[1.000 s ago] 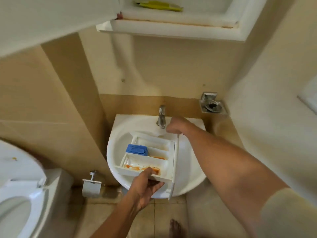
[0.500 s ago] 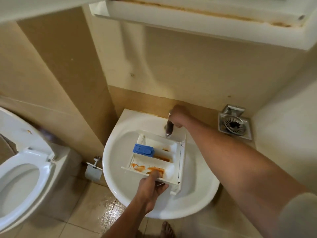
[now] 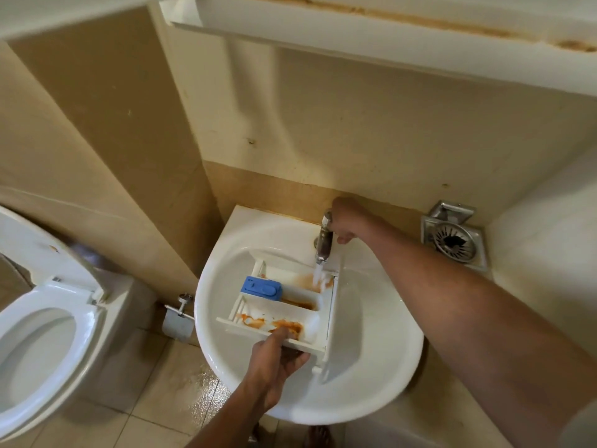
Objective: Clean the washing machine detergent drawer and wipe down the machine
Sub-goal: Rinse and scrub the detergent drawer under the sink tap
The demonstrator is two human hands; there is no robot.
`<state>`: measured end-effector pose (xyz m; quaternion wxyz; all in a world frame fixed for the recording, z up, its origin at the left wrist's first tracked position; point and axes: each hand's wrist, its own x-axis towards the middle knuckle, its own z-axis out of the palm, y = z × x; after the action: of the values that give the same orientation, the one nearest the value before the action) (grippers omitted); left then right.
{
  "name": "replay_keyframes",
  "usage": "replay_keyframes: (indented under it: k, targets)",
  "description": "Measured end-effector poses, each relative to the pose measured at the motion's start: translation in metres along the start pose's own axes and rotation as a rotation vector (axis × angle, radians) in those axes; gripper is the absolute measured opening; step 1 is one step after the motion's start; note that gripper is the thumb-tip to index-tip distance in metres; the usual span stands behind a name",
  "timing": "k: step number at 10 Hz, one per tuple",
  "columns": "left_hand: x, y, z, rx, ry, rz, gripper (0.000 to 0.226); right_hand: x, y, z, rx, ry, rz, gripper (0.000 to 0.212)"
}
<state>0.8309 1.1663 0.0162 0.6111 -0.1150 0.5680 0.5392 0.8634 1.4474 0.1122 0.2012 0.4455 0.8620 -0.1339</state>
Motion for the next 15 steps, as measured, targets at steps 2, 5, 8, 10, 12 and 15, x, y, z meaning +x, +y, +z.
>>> replay_keyframes:
  k: [2,5,8,10,12,15]
  targets:
    - [-0.008,-0.015,0.033,0.007,-0.059,-0.088,0.018,-0.001,0.004,0.001,-0.210,-0.002,-0.068,0.042]
    - [-0.009,-0.006,0.009,0.038,0.041,0.032,0.023,0.001,0.004,0.001,-0.252,-0.005,-0.082,0.039]
    - [-0.015,-0.007,0.008,0.146,0.258,0.274,0.019,-0.002,0.004,0.006,-0.027,-0.005,-0.021,0.039]
    - [-0.025,-0.003,0.006,0.101,0.328,0.299,0.016,-0.006,0.000,0.001,0.010,-0.007,0.023,0.036]
    - [-0.022,-0.006,0.001,0.117,0.313,0.274,0.015,-0.011,-0.002,0.001,0.173,0.039,0.117,0.033]
    - [0.002,0.014,0.002,0.290,0.020,0.045,0.028,-0.009,0.003,-0.001,0.323,0.072,0.125,0.027]
